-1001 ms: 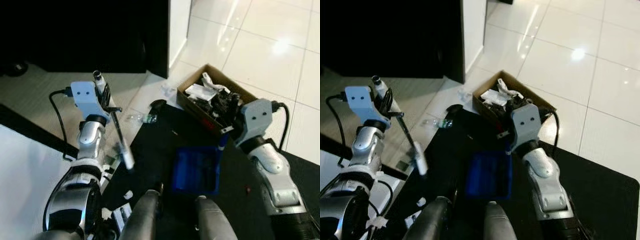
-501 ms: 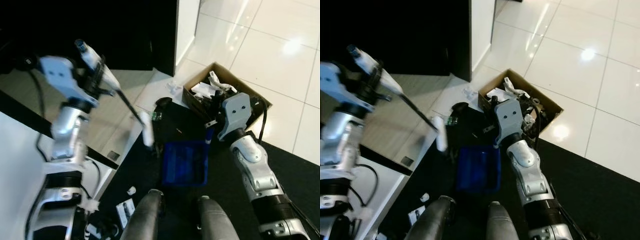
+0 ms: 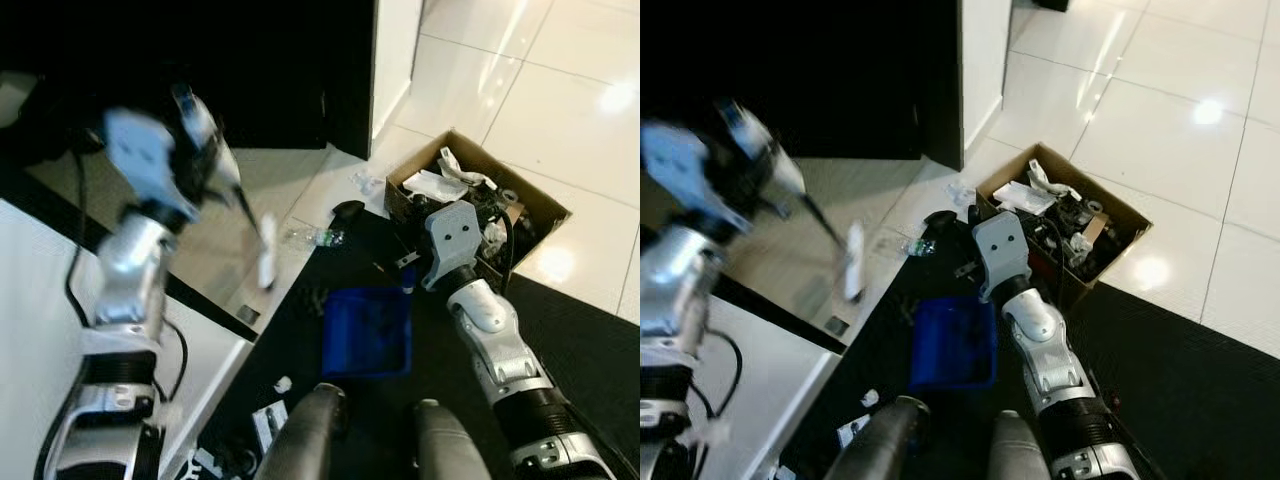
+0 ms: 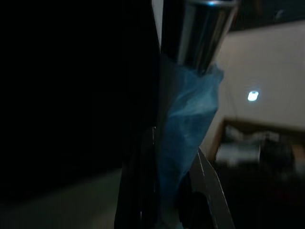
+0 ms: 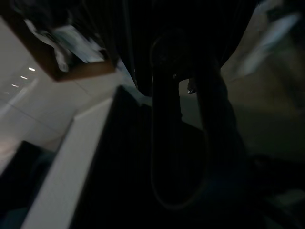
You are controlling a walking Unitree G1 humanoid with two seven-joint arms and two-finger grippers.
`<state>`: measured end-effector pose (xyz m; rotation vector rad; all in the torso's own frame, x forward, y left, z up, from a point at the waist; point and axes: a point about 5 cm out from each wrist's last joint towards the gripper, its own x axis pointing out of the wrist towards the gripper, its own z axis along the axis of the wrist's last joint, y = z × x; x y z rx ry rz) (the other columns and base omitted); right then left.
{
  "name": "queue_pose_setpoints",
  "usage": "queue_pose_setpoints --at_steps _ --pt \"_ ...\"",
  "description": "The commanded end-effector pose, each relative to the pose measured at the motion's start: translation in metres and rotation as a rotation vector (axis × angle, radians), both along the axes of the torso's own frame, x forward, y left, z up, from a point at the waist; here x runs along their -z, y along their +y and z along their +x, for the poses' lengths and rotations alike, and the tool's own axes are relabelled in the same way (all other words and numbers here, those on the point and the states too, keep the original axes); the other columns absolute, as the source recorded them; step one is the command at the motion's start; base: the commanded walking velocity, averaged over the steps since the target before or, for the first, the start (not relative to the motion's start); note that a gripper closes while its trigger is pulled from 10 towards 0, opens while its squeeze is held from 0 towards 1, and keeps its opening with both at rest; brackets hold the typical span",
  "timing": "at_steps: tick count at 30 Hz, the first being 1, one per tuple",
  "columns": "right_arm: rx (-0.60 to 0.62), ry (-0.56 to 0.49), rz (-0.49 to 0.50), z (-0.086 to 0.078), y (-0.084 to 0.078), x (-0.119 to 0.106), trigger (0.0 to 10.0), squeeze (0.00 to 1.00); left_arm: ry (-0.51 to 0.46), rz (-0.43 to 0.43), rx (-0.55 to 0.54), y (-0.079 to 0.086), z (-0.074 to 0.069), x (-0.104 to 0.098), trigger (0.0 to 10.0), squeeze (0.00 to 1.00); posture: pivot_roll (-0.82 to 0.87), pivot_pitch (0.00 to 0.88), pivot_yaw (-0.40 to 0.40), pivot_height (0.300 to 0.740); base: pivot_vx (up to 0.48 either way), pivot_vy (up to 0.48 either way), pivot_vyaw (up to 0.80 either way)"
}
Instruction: Sweep floor
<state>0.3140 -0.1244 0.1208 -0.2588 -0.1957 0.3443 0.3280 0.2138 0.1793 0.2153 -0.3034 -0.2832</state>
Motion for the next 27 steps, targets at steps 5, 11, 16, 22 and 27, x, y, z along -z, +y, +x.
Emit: queue_pose_setpoints --at_steps 5,11,16,22,27 --pt "0.030 -0.005 -0.043 -0.002 -0.006 0.008 10.0 0.00 0.017 0.011 -0.028 -0.009 0.002 0.016 10.0 0.00 -0.05 0.245 0.119 0.740 0.000 0.000 0.00" --pt "0.053 -0.009 -0.045 -0.002 -0.010 0.012 10.0 0.00 0.019 0.006 -0.013 -0.014 0.005 0.024 10.0 0.00 -0.06 0.265 0.113 0.740 0.000 0.000 0.00" --pt "0.085 -0.025 -0.073 0.001 -0.013 0.013 10.0 0.00 0.035 -0.040 -0.039 -0.027 0.011 0.033 10.0 0.00 -0.07 0.274 0.108 0.740 0.000 0.000 0.00" --pt "0.097 -0.021 -0.065 0.004 -0.015 0.014 10.0 0.00 0.049 -0.047 -0.068 -0.037 0.013 0.047 10.0 0.00 -0.08 0.276 0.101 0.740 0.000 0.000 0.00" --pt "0.095 -0.033 -0.058 0.006 -0.015 0.010 10.0 0.00 0.079 -0.082 -0.093 -0.035 0.015 0.055 10.0 0.00 -0.09 0.283 0.087 0.740 0.000 0.000 0.00"
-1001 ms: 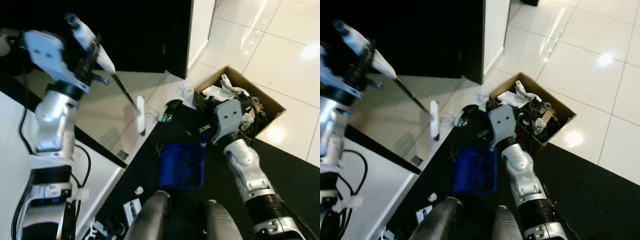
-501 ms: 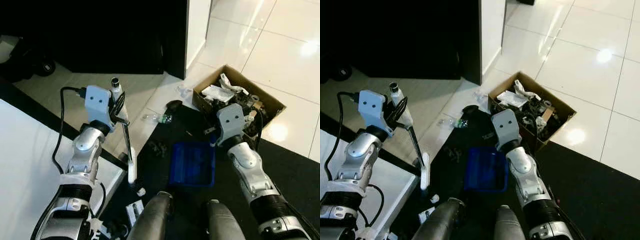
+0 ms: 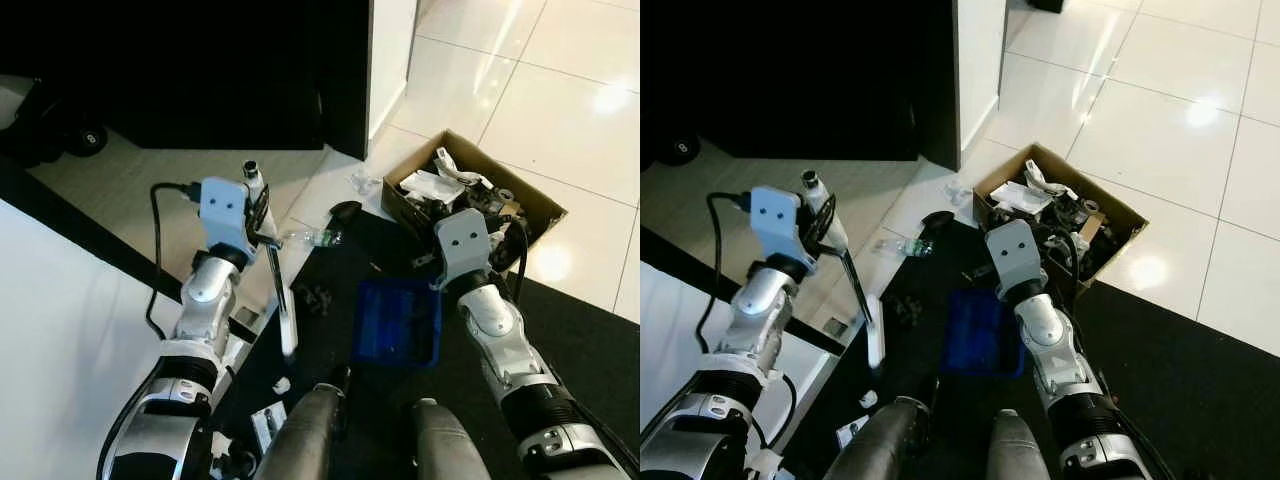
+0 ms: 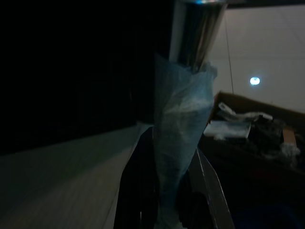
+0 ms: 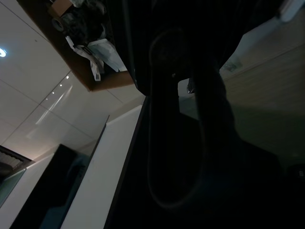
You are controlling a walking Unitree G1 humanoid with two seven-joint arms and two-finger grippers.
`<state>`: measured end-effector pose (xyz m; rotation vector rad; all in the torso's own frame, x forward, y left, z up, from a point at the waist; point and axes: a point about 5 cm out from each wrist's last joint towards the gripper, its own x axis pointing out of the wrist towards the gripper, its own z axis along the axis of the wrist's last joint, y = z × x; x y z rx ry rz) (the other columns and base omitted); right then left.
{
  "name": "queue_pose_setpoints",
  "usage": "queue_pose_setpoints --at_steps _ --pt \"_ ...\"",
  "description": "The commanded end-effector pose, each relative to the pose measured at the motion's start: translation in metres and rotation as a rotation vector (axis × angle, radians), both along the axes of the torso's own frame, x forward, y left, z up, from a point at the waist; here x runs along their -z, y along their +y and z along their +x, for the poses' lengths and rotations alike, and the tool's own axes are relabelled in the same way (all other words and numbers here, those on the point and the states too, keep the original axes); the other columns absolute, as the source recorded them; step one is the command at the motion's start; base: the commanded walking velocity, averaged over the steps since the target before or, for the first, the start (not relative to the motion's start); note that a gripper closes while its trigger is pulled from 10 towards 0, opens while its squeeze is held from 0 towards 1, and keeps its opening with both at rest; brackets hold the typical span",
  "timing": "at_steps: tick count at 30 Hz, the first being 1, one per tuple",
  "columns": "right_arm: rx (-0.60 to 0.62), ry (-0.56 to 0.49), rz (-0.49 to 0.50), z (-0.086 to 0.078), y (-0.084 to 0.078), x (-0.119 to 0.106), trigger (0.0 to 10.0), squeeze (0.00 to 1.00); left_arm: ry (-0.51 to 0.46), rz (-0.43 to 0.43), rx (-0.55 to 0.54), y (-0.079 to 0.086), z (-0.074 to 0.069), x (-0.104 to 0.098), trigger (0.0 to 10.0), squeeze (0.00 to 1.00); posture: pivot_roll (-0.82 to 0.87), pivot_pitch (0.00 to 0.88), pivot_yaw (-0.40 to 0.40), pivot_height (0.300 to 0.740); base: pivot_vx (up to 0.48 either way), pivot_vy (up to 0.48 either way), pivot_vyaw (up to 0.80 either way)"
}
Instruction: Sweep floor
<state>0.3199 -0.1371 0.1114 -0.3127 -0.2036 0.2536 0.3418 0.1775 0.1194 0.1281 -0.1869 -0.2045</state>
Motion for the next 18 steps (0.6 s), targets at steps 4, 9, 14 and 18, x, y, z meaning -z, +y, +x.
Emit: queue_pose_setpoints --at_steps 4,9,14,18 --pt "-0.008 -0.011 -0.014 0.001 -0.001 0.000 10.0 0.00 -0.034 0.007 -0.037 0.000 0.001 0.000 10.0 0.00 -0.09 0.287 0.083 0.740 0.000 0.000 0.00" --pt "-0.030 -0.012 -0.005 0.001 0.002 0.000 10.0 0.00 -0.046 0.005 -0.058 0.002 0.003 0.000 10.0 0.00 -0.10 0.298 0.081 0.740 0.000 0.000 0.00" --pt "-0.059 -0.012 0.012 0.006 0.009 -0.003 10.0 0.00 -0.076 -0.031 -0.092 0.005 0.013 -0.013 10.0 0.00 -0.10 0.330 0.091 0.740 0.000 0.000 0.00" --pt "-0.066 -0.001 0.044 0.011 0.014 -0.004 10.0 0.00 -0.087 -0.053 -0.082 -0.004 0.022 -0.023 10.0 0.00 -0.11 0.342 0.096 0.740 0.000 0.000 0.00"
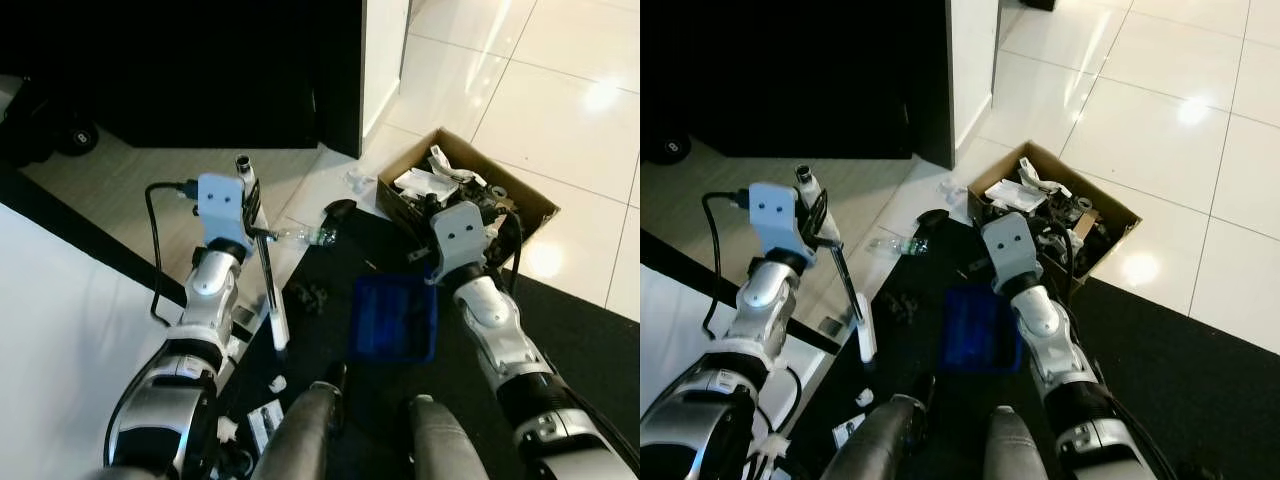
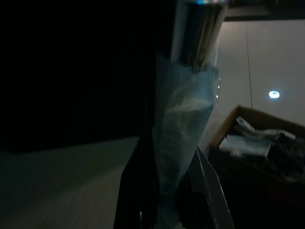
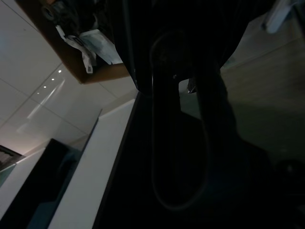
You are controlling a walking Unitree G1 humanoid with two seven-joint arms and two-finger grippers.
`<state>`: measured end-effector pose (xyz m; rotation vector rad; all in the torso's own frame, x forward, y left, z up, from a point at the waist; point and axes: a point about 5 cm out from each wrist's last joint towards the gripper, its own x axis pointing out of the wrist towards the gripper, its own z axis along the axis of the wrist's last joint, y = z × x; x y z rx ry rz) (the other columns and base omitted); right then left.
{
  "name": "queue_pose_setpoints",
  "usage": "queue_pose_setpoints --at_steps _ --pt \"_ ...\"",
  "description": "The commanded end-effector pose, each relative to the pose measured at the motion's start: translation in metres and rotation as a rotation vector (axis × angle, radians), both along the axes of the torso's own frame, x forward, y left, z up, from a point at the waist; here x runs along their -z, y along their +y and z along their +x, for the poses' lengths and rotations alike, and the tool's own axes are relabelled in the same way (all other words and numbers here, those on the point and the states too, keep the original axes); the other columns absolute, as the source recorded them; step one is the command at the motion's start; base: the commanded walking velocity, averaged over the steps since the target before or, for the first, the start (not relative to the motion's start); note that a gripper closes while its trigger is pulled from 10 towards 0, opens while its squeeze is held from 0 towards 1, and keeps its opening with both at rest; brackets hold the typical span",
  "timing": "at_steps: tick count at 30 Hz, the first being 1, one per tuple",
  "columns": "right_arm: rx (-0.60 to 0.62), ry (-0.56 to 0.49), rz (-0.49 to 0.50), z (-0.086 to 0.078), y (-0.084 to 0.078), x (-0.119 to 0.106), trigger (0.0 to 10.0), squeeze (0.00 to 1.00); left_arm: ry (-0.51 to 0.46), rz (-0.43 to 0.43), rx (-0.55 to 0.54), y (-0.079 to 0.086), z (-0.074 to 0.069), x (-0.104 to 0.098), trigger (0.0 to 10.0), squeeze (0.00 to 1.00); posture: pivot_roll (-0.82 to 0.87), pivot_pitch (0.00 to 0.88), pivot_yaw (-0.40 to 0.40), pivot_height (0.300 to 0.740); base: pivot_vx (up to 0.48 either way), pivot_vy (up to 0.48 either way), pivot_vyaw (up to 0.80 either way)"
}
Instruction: Sweep floor
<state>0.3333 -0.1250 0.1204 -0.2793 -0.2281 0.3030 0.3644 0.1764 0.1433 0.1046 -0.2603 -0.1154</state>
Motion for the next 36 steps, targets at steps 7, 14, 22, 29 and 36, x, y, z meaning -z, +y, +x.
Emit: queue_pose_setpoints --at_steps 7,14,22,29,36 --pt "-0.042 0.013 0.033 0.000 0.007 0.002 10.0 0.00 0.036 -0.001 0.056 -0.027 0.002 0.009 10.0 0.00 -0.14 0.351 0.106 0.740 0.000 0.000 0.00" --pt "-0.104 0.013 0.044 -0.002 0.012 0.001 10.0 0.00 0.090 -0.007 0.115 -0.046 -0.002 0.023 10.0 0.00 -0.17 0.358 0.110 0.740 0.000 0.000 0.00" --pt "-0.131 0.017 0.047 -0.004 0.017 0.003 10.0 0.00 0.033 -0.138 0.225 -0.074 -0.004 0.013 10.0 0.00 -0.15 0.333 0.109 0.740 0.000 0.000 0.00" --pt "-0.177 0.017 0.044 -0.001 0.027 0.001 10.0 0.00 -0.031 -0.206 0.417 -0.108 -0.017 0.004 10.0 0.00 -0.11 0.310 0.107 0.740 0.000 0.000 0.00" --pt "-0.189 0.008 0.052 0.001 0.030 -0.003 10.0 0.00 -0.147 -0.212 0.604 -0.108 -0.043 -0.022 10.0 0.00 -0.08 0.293 0.111 0.740 0.000 0.000 0.00"
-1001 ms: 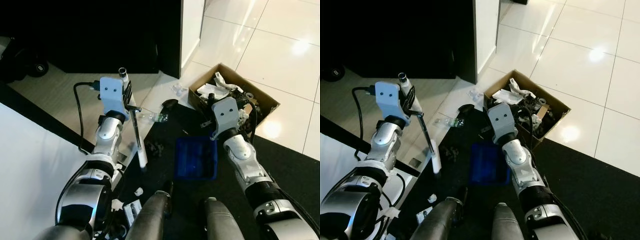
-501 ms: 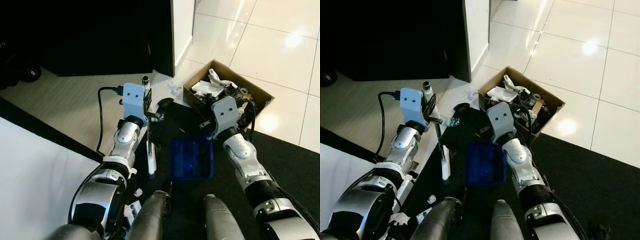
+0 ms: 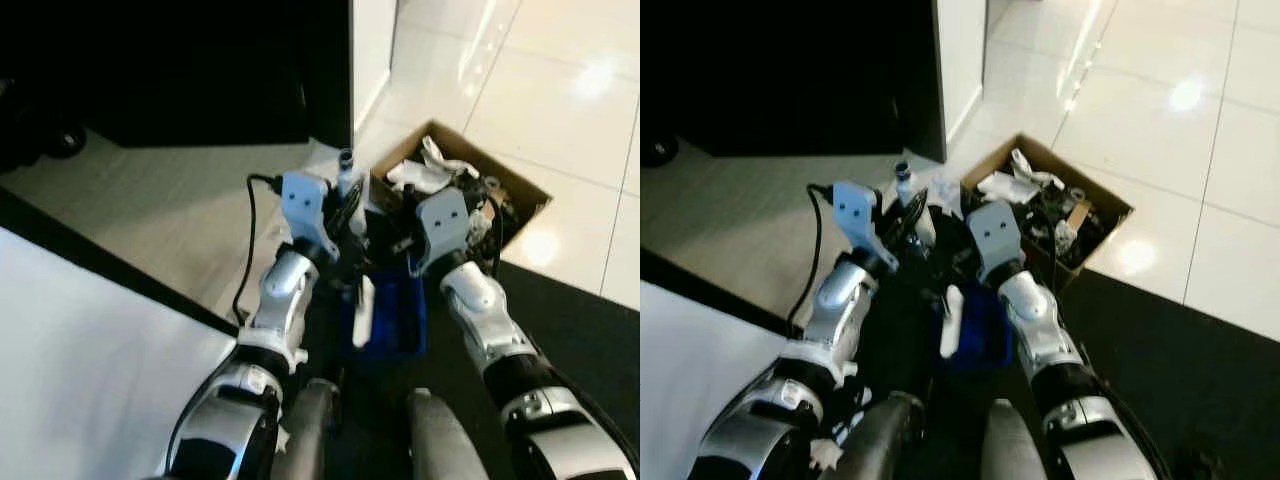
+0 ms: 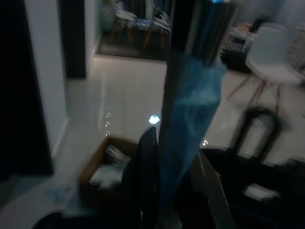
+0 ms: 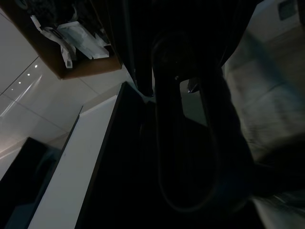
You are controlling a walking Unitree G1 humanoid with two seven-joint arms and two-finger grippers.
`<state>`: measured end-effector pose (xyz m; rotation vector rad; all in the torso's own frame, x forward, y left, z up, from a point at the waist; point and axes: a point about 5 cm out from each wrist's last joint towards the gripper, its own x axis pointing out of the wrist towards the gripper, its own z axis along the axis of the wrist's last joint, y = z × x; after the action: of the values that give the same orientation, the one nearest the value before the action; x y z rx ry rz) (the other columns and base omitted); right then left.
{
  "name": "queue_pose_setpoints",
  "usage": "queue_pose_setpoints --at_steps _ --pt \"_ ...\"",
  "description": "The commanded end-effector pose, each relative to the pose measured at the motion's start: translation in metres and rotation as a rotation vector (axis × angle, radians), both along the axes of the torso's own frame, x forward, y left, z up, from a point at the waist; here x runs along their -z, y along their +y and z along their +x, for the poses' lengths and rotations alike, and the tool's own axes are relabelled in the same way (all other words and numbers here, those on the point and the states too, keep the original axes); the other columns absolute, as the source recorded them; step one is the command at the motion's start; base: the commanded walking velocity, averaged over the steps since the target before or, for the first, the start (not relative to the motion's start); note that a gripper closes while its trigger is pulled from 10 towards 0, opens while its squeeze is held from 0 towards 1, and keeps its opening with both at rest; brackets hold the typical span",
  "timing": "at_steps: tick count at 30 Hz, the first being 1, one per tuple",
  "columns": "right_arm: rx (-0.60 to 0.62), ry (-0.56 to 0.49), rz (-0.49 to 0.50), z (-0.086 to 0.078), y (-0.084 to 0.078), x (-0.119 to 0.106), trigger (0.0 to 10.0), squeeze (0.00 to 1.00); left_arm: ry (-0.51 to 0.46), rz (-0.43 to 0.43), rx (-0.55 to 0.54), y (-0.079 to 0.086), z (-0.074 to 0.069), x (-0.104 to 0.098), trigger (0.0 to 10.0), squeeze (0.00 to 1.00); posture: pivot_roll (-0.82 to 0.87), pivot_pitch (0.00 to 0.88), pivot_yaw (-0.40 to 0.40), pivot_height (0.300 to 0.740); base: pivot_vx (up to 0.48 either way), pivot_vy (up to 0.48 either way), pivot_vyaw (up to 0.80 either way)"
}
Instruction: Sweep floor
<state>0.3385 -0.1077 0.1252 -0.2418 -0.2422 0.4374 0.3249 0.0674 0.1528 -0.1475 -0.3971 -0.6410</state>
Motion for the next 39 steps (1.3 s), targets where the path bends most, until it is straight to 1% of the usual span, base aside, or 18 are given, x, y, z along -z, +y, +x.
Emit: queue_pose_setpoints --at_steps 1,2,4,9,11,12,13,14,15,17,20,23,24,25,28,32,34,39 --pt "-0.049 0.001 0.033 -0.004 0.012 0.003 10.0 0.00 -0.050 -0.042 0.052 0.006 -0.005 -0.018 10.0 0.00 -0.07 0.294 0.112 0.740 0.000 0.000 0.00" --pt "-0.049 0.001 0.033 -0.004 0.012 0.003 10.0 0.00 -0.050 -0.042 0.052 0.006 -0.005 -0.018 10.0 0.00 -0.07 0.294 0.112 0.740 0.000 0.000 0.00" --pt "-0.040 0.008 0.035 -0.006 0.009 0.007 10.0 0.00 -0.099 -0.033 0.060 0.028 -0.011 -0.040 10.0 0.00 -0.05 0.283 0.115 0.740 0.000 0.000 0.00" --pt "-0.038 0.010 0.033 -0.007 0.008 0.008 10.0 0.00 -0.134 -0.003 0.044 0.039 -0.012 -0.049 10.0 0.00 -0.04 0.277 0.118 0.740 0.000 0.000 0.00" --pt "-0.031 0.009 0.034 -0.006 0.007 0.009 10.0 0.00 -0.172 0.041 -0.005 0.061 -0.011 -0.063 10.0 0.00 -0.03 0.258 0.124 0.740 0.000 0.000 0.00" --pt "-0.031 0.009 0.034 -0.006 0.007 0.009 10.0 0.00 -0.172 0.041 -0.005 0.061 -0.011 -0.063 10.0 0.00 -0.03 0.258 0.124 0.740 0.000 0.000 0.00" --pt "-0.018 0.001 0.041 -0.005 0.005 0.007 10.0 0.00 -0.172 0.109 0.006 0.087 -0.018 -0.079 10.0 0.00 -0.02 0.239 0.127 0.740 0.000 0.000 0.00" --pt "-0.014 -0.002 0.044 -0.004 0.004 0.006 10.0 0.00 -0.161 0.132 0.030 0.093 -0.022 -0.083 10.0 0.00 -0.02 0.239 0.127 0.740 0.000 0.000 0.00" --pt "-0.014 -0.002 0.044 -0.004 0.004 0.006 10.0 0.00 -0.161 0.132 0.030 0.093 -0.022 -0.083 10.0 0.00 -0.02 0.239 0.127 0.740 0.000 0.000 0.00" --pt "-0.008 -0.004 0.044 -0.003 0.003 0.006 10.0 0.00 -0.142 0.190 0.099 0.100 -0.031 -0.086 10.0 0.00 -0.02 0.228 0.129 0.740 0.000 0.000 0.00" --pt "0.001 -0.004 0.044 -0.002 0.002 0.006 10.0 0.00 -0.113 0.208 0.140 0.108 -0.041 -0.091 10.0 0.00 -0.01 0.204 0.131 0.740 0.000 0.000 0.00" --pt "0.009 -0.007 0.047 -0.001 -0.001 0.005 10.0 0.00 -0.101 0.190 0.088 0.117 -0.039 -0.096 10.0 0.00 -0.01 0.190 0.125 0.740 0.000 0.000 0.00" --pt "0.009 -0.007 0.047 -0.001 -0.001 0.005 10.0 0.00 -0.101 0.190 0.088 0.117 -0.039 -0.096 10.0 0.00 -0.01 0.190 0.125 0.740 0.000 0.000 0.00" --pt "0.011 -0.006 0.049 0.000 -0.001 0.005 10.0 0.00 -0.097 0.200 0.019 0.120 -0.032 -0.091 10.0 0.00 0.00 0.184 0.118 0.740 0.000 0.000 0.00" --pt "0.004 -0.011 0.052 0.001 0.004 0.003 10.0 0.00 -0.063 0.299 -0.186 0.116 -0.011 -0.055 10.0 0.00 -0.01 0.188 0.109 0.740 0.000 0.000 0.00" --pt "-0.002 -0.015 0.054 0.000 0.006 0.002 10.0 0.00 -0.031 0.314 -0.253 0.113 -0.005 -0.040 10.0 0.00 -0.02 0.196 0.107 0.740 0.000 0.000 0.00" --pt "-0.012 -0.015 0.041 -0.001 0.008 0.004 10.0 0.00 -0.004 0.325 -0.360 0.111 0.005 -0.026 10.0 0.00 -0.05 0.224 0.111 0.740 0.000 0.000 0.00" --pt "-0.012 -0.002 0.024 -0.010 0.006 0.014 10.0 0.00 0.021 0.314 -0.478 0.120 0.015 -0.019 10.0 0.00 -0.07 0.240 0.125 0.740 0.000 0.000 0.00"
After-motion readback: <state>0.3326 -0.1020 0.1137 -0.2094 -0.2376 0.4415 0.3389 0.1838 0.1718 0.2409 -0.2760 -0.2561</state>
